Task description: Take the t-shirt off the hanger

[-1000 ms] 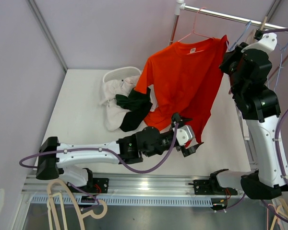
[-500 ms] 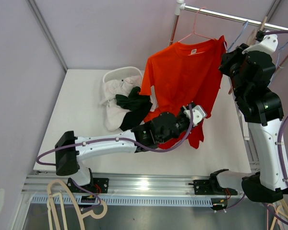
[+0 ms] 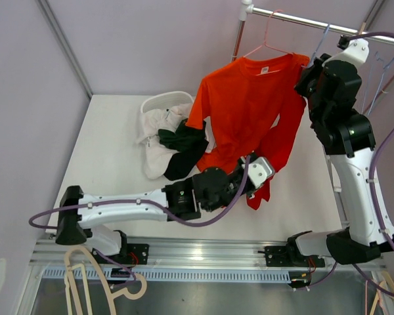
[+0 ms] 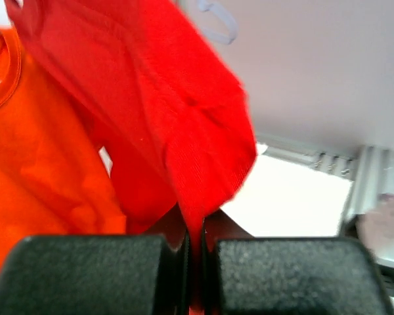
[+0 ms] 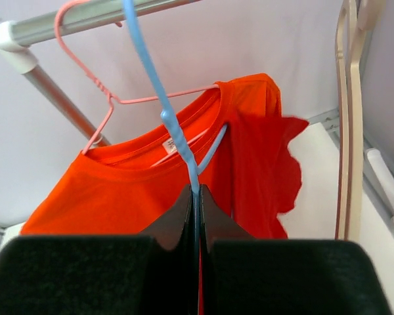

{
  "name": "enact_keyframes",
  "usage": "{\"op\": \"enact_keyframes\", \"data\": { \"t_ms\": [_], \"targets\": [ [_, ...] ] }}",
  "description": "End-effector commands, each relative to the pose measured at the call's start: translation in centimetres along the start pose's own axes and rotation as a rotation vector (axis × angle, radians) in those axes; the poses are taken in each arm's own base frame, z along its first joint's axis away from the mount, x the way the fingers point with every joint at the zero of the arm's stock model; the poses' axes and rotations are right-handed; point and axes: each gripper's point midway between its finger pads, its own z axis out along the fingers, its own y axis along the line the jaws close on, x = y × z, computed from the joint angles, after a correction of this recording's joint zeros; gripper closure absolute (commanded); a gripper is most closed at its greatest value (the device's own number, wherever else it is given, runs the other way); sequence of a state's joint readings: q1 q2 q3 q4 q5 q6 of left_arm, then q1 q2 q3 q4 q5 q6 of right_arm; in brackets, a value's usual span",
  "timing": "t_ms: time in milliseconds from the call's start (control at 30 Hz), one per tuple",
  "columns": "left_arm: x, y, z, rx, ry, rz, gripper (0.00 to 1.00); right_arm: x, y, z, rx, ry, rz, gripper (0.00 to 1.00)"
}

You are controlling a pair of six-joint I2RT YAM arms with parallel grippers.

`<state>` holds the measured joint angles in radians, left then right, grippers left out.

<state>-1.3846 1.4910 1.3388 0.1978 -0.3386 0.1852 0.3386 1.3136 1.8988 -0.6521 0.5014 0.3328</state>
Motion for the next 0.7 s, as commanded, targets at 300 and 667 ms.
{"op": "enact_keyframes", "data": {
  "t_ms": [300,667],
  "targets": [
    [-1.9,-5.8,-7.4,0.105,-0.079,-0.115,0.99,-3.4,-0.3,4.1,0.087,-0.120,-0.015,1.00],
    [3.4,-11.3,-10.7,0.179,-0.017,-0.194,0.99,-4.4,-1.5,5.0,0.121,-0.136,-0.032,1.00]
  ]
}}
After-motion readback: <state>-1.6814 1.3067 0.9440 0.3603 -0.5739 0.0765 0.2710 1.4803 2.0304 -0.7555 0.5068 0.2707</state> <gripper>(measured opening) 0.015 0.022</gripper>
